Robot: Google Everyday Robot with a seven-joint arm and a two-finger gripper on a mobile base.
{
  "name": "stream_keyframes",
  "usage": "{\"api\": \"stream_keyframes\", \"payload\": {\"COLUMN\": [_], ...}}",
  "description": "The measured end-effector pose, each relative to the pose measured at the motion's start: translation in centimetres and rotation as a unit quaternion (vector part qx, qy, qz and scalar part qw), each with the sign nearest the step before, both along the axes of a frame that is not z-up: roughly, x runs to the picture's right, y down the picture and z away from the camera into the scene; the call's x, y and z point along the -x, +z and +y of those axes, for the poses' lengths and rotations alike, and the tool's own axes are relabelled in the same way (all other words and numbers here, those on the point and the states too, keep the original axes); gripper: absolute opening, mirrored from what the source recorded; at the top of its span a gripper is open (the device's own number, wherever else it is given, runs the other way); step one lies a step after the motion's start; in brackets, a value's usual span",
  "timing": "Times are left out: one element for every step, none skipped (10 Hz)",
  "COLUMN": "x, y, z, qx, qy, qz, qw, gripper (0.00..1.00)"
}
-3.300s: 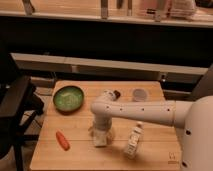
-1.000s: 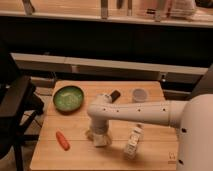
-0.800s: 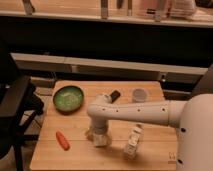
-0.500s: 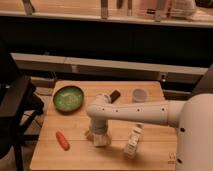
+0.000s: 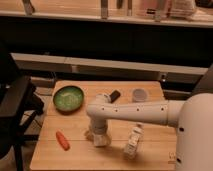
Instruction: Place the white sponge in the ceramic cup
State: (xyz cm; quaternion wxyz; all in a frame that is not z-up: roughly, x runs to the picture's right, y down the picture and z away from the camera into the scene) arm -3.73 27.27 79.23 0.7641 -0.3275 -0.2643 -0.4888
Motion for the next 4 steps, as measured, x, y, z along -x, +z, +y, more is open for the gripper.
{"api": "stream_keyframes", "payload": {"x": [0.00, 0.00, 0.05, 0.05], "y": [0.00, -0.02, -0.03, -0.05], "z": [0.03, 0.02, 0.03, 0.02], "qx": [0.001, 0.002, 0.002, 0.003], "qy": [0.000, 0.000, 0.000, 0.000], "qz": [0.000, 0.000, 0.000, 0.000], "qw": [1.0000, 1.0000, 1.0000, 1.0000], "gripper": [0.80, 0.80, 0.80, 0.78]}}
